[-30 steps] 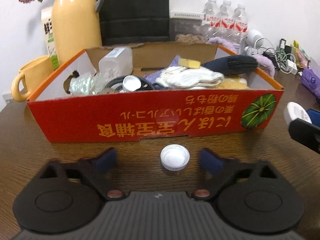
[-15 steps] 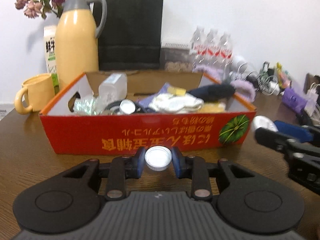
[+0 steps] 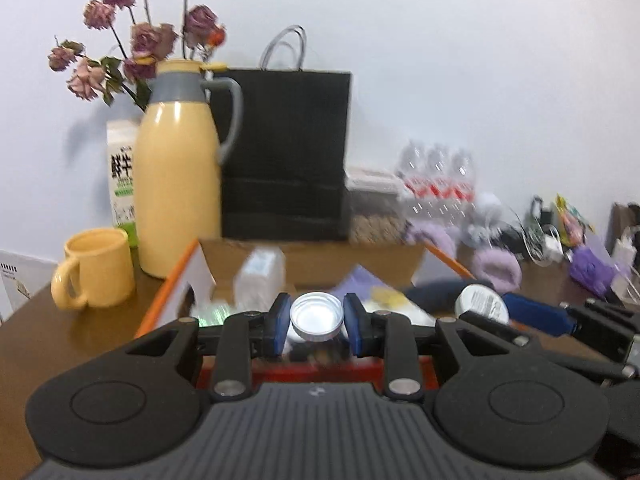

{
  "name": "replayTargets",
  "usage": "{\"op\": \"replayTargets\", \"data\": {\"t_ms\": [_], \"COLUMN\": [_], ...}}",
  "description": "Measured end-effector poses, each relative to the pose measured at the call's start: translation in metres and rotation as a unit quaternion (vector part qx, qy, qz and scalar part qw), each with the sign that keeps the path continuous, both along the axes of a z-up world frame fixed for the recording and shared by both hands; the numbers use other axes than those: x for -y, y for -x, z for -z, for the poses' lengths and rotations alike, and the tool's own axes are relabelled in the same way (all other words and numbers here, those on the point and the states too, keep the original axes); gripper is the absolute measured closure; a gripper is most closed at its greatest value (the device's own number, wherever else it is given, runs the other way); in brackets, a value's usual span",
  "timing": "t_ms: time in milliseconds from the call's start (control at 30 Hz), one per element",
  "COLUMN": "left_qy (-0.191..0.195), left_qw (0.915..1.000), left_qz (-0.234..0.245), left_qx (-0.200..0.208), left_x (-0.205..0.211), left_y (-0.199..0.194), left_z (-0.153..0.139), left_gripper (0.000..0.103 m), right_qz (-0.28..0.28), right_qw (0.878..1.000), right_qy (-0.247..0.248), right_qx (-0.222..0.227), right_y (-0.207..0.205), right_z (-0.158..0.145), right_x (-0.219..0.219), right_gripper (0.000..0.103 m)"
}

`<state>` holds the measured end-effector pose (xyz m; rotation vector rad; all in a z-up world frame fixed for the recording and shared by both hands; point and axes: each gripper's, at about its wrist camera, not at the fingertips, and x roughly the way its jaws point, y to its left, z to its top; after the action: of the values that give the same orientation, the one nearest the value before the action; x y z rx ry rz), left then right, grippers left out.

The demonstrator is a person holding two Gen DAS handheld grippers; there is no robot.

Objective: Organize objects
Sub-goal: 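Drop the round lid into the box with the right gripper while the left drops its cap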

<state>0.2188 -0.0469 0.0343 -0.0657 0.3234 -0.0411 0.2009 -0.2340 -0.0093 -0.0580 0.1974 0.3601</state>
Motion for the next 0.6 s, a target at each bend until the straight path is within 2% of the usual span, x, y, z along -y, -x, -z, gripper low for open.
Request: {"op": "replayTargets", "data": {"t_ms": [233,367,500,533,567,600], "left_qy": [0.011,0.002,-0.010,-0.013,-0.016,-0.019], "left_qw": [0.9999,1.0000,0.9998,0.9998,0.9997,0.9997], "left_qz": [-0.003,0.001,0.006,0.005,0.004,0.002], "left_qx": [-0.001,-0.005,-0.015,-0.016,-0.017,-0.014], "left_x": [-0.030,-0.040,-0.044,-0.046,-0.047,-0.047], "left_y": [-0.043,-0.064,-0.079,-0.081,-0.082,-0.082], "left_z": [-0.005,0.000,0.009,0.011,0.012,0.012], "left_gripper": [0.074,0.074,0.072,0.068,0.053,0.031], "right_qz": [-0.012,-0.017,-0.019,-0.018,-0.019,-0.019], "right_qw": [1.000,1.000,0.999,0.999,0.998,0.998], "right_qy": [0.008,0.016,0.039,0.042,0.045,0.047], "right_qx": [0.023,0.015,-0.013,-0.023,-0.034,-0.044], "right_y": [-0.051,-0.076,-0.097,-0.100,-0.103,-0.106], "right_z": [-0.014,-0.012,-0.002,0.000,0.002,0.003], "right_x": [-0.042,-0.053,-0.057,-0.056,-0.055,-0.053], "right_gripper": [0.065,0.065,0.065,0.065,0.065,0.064]}}
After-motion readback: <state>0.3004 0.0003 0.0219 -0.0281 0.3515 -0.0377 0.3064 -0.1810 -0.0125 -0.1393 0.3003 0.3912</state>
